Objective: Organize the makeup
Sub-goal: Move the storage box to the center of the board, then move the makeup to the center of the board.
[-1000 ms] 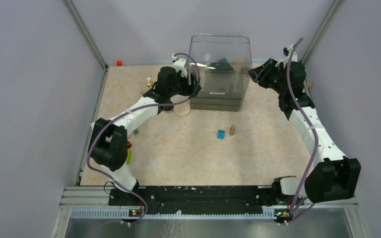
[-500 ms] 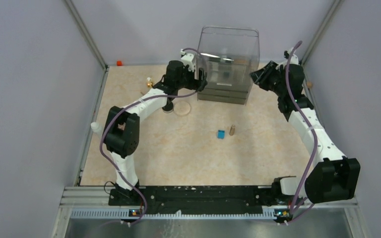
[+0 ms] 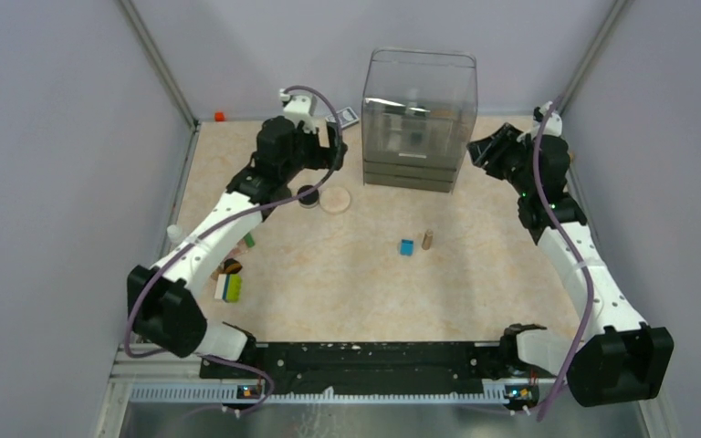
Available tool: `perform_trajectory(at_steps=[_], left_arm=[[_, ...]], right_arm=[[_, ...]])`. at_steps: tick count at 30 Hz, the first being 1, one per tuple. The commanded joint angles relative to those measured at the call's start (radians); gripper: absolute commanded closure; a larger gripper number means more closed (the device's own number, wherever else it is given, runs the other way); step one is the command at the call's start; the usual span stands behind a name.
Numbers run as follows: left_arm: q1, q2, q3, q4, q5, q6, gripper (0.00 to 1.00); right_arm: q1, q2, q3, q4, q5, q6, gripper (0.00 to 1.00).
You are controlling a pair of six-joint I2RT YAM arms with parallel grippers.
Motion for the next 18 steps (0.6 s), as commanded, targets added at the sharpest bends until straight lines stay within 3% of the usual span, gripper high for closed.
perform_trajectory(at_steps=[1, 3, 8, 13, 18], left_arm=[[0.056, -0.154, -0.043, -0.114, -0.072, -0.069, 0.01], [0.097, -0.204, -0.066, -0.148, -0.056, -0.078, 0.01], [0.206, -0.301, -0.136, -0.216, 0.056, -0.068, 0.01], [0.211, -0.374, -0.226, -0.212, -0.009, -0.080, 0.01], [0.211, -0.418, -0.288, -0.166, 0.083, -0.083, 0.01]], right_arm=[[0.004, -0.078, -0.043, 0.035, 0.054, -0.040, 0.48], [0.003, -0.095, -0.064, 0.034, 0.057, -0.035, 0.42], [-0.005, -0.108, -0.124, 0.018, 0.056, 0.031, 0.38], [-0.037, -0.137, -0.234, 0.066, -0.004, 0.054, 0.38], [-0.037, -0.161, -0.312, 0.091, -0.022, 0.079, 0.39]])
